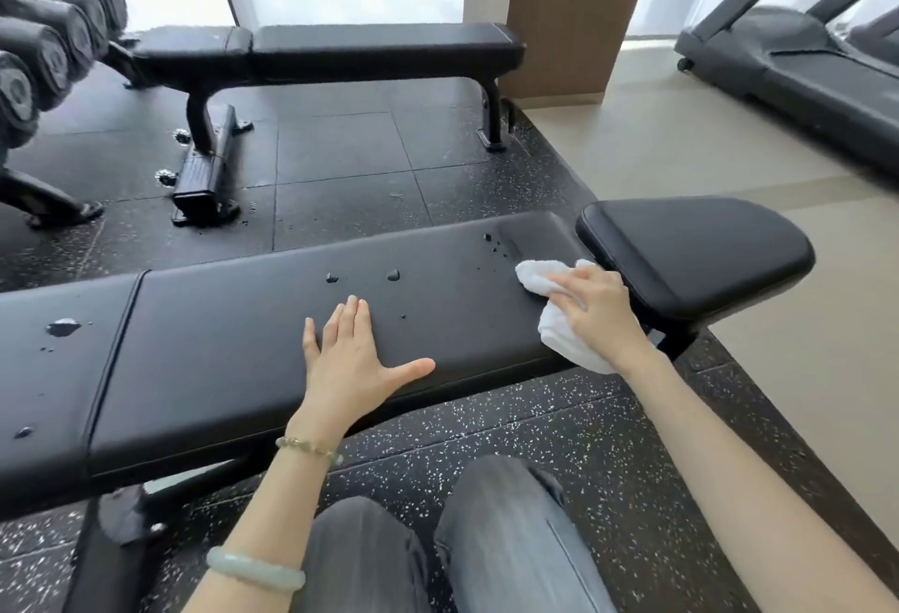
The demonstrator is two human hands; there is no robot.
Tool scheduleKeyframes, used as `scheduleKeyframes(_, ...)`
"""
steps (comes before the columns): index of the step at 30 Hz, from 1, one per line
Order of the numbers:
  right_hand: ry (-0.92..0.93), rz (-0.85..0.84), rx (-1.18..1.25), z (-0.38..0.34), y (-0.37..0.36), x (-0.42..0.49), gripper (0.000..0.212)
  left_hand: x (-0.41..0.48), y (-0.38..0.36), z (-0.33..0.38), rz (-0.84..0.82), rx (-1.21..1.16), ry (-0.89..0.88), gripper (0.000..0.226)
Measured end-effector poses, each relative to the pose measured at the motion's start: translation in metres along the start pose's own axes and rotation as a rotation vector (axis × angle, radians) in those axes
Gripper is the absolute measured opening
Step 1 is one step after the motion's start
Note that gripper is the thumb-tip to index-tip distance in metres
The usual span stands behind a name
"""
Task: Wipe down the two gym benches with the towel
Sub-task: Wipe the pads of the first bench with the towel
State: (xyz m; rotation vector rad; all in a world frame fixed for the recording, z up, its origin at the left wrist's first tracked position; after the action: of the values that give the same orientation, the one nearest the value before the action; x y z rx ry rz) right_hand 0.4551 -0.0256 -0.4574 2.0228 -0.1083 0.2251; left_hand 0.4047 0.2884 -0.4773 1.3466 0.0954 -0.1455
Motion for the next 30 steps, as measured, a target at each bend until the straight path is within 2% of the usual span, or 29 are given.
scheduleKeyframes(3,0.039,-0.002,-0.009,0.008,0.003,0.027,0.031,-0.001,0.001,-0.001,-0.002,-0.026,0.018,0.122)
scheduleKeyframes(6,0.004,-0.100,-0.051,0.022,-0.005,0.071,0.030,0.000,0.002,0.000,0.026,-0.019,0.026,0.121)
scheduleKeyframes(7,0.009,-0.130,-0.066,0.023,-0.009,0.082,0.035,0.000,0.003,0.000,0.036,-0.013,0.033,0.121)
scheduleKeyframes(10,0.045,-0.162,-0.099,0.020,-0.020,0.118,0.066,0.001,0.002,-0.001,0.036,-0.005,0.058,0.122)
scheduleKeyframes(11,0.051,-0.168,-0.113,0.023,-0.026,0.132,0.069,0.002,0.001,-0.002,0.034,-0.007,0.063,0.123)
scheduleKeyframes(14,0.038,-0.213,-0.178,0.032,-0.045,0.168,0.042,0.004,0.001,-0.004,0.037,-0.014,0.076,0.126)
scheduleKeyframes(16,0.029,-0.210,-0.179,0.035,-0.053,0.179,0.035,0.006,0.002,-0.007,0.052,-0.016,0.078,0.131)
scheduleKeyframes(21,0.045,-0.124,-0.160,0.027,-0.037,0.137,0.059,0.006,0.001,-0.007,0.059,-0.051,0.081,0.140)
scheduleKeyframes(24,0.102,-0.066,-0.159,0.022,-0.021,0.088,0.065,0.006,0.002,-0.006,0.051,-0.057,0.084,0.135)
scheduleKeyframes(28,0.090,0.009,-0.143,0.015,0.003,0.029,0.043,0.005,0.002,-0.006,0.063,-0.060,0.082,0.131)
scheduleKeyframes(30,0.108,0.077,-0.136,0.009,0.011,0.004,0.043,0.005,0.001,-0.005,0.068,-0.061,0.082,0.132)
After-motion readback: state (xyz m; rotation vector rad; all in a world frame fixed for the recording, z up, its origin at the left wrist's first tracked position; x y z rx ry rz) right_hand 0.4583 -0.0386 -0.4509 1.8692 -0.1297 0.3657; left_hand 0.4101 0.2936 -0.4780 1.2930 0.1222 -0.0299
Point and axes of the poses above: each hand's wrist, its own x-axis towards the middle knuckle, its own y-axis out of the back of the hand, z = x × y, the point moved 10 cm from there along x, towards the middle knuckle, and after that the axes turned 3 degrees about -z, right-handed, at the moved point
